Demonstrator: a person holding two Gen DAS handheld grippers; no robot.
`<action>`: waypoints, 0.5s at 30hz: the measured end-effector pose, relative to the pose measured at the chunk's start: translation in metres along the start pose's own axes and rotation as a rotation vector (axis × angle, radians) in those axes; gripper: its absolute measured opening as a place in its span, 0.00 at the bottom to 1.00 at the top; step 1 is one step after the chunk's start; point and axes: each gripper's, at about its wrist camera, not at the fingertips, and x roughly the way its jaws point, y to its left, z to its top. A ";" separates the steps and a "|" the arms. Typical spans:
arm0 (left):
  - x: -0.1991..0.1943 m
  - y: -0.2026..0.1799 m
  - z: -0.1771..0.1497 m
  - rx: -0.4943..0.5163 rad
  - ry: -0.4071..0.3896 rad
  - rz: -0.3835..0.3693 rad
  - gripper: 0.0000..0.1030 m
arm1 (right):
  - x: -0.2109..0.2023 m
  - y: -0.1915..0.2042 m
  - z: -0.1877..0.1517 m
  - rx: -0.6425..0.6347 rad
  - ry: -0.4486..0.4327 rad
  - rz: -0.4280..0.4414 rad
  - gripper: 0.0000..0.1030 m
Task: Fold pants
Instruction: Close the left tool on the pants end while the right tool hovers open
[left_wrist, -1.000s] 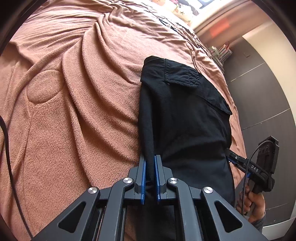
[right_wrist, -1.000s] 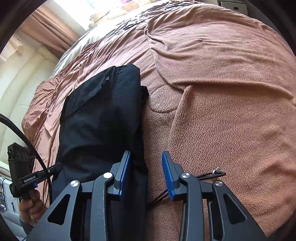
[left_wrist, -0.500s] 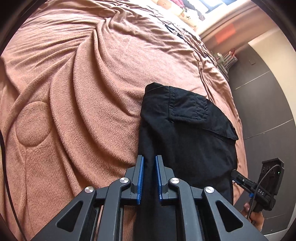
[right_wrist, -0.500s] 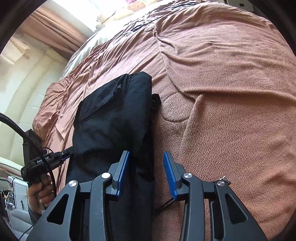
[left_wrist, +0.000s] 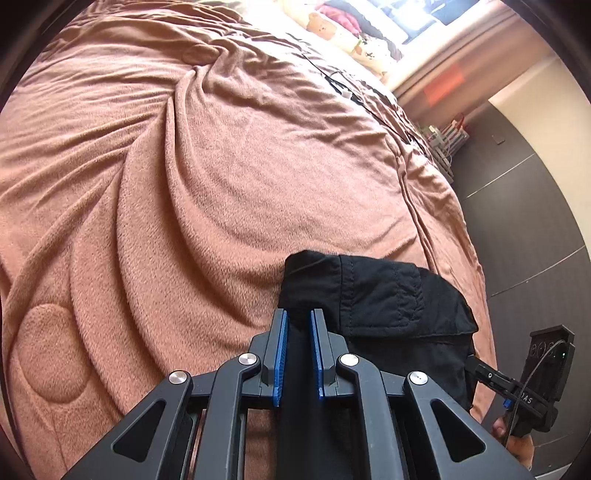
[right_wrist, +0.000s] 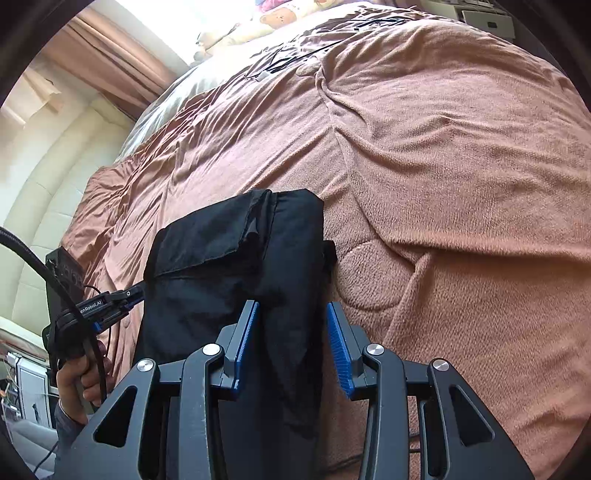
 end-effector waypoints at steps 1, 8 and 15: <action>0.000 -0.001 0.002 0.000 -0.008 -0.009 0.12 | 0.001 0.000 0.001 -0.008 -0.003 -0.008 0.34; -0.017 -0.022 0.006 0.085 -0.066 0.007 0.12 | 0.006 -0.003 0.000 -0.001 -0.013 -0.064 0.34; 0.004 -0.053 -0.008 0.208 0.013 0.011 0.12 | 0.006 -0.007 0.000 0.034 -0.002 -0.030 0.34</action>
